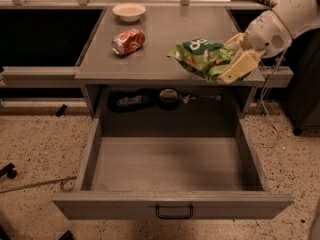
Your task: Place green rice chip bag into top drawer
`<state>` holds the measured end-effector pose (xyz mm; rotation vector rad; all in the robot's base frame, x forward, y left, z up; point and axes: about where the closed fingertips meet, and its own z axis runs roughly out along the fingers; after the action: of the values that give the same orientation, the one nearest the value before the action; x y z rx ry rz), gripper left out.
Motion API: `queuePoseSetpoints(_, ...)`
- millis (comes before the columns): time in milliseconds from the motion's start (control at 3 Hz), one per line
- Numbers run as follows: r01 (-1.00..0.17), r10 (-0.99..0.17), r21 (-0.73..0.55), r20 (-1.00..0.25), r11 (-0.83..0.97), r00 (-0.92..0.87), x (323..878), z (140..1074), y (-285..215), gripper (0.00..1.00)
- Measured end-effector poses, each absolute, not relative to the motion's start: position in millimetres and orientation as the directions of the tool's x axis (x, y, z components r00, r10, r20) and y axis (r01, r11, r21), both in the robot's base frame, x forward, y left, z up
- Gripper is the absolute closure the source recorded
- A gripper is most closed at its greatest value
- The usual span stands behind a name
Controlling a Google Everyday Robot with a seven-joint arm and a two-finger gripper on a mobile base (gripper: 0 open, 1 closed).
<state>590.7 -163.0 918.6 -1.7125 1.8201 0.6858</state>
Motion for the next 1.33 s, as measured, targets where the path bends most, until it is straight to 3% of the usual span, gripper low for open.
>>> queuePoseSetpoints(333, -0.997, -0.735, -0.013, -0.676, 0.082, -0.052, 534, 931, -182, 1.0)
queuePoseSetpoints(667, -0.995, -0.716, 0.061, -0.691, 0.083, -0.102, 479, 895, -192, 1.0)
queuePoseSetpoints(1333, -0.996, -0.675, 0.075, -0.732, 0.048, -0.087, 479, 868, -171, 1.0)
